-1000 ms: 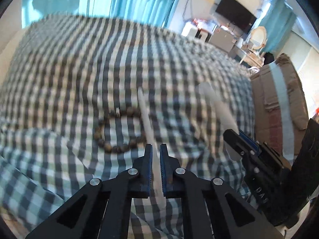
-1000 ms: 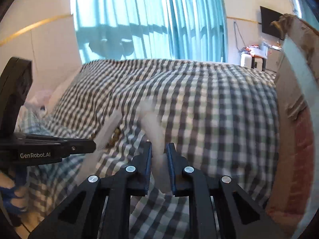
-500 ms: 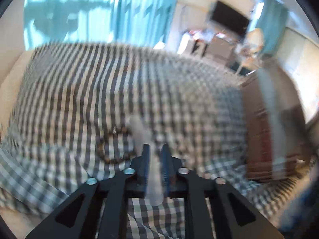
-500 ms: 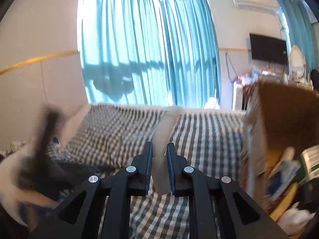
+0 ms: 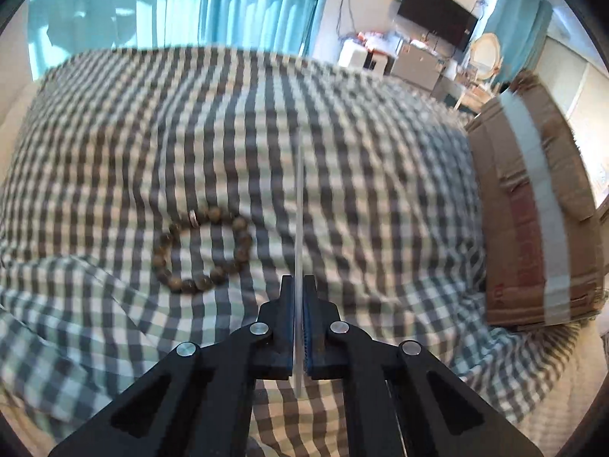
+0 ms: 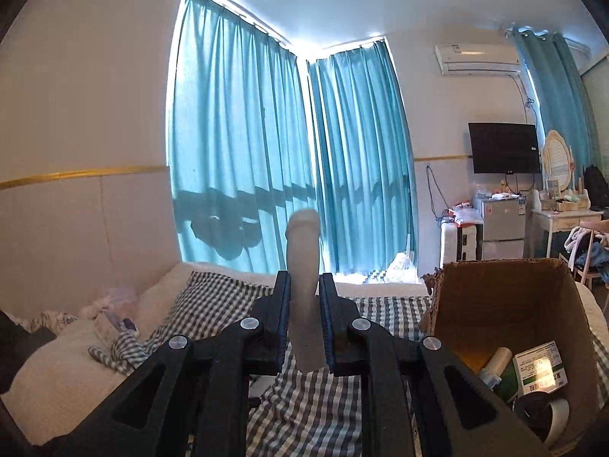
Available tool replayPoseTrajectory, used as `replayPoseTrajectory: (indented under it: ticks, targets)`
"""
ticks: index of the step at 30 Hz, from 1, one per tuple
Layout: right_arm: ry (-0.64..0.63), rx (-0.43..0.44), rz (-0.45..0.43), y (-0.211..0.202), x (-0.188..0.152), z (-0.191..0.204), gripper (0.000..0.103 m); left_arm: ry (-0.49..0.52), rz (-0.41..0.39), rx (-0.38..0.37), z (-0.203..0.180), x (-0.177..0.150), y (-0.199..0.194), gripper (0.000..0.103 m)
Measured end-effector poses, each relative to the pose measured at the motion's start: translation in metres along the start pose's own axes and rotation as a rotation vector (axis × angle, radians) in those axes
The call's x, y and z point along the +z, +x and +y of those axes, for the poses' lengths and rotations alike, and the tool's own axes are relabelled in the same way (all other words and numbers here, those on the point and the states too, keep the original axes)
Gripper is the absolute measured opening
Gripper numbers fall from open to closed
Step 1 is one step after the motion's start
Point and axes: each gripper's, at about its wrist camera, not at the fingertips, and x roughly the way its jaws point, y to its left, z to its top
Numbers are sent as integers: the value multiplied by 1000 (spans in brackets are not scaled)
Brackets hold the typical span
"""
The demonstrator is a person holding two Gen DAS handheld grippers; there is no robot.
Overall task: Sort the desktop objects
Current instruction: 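Lift the comb and white cylinder and carry them over the cardboard box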
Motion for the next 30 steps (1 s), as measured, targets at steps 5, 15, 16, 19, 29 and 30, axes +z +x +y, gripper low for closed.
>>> replayPoseTrajectory:
  ticks: [5,15,16,19,29,30]
  targets:
    - [8,-9,-14,-8,4,-3,14,-1,-72,4,-9,2,-31,3]
    - [-25,-79,-112,-48,24,-7,14,40,-279,-88,-37,23,-144,3]
    - [-24,-81,-116,-52,27,-8,14,36,-300,-119,-39,26,-155,3]
    - [-27,-107,-134,-61,30,-14,14,69,-371,-146,-55,32,-187,3]
    - [19,-277,-143,-80,31,-73,14,226,-425,-235,-140,58,-204,3]
    - [30,-287,-136,-81,31,-81,14,244,-425,-239,-149,58,-202,3]
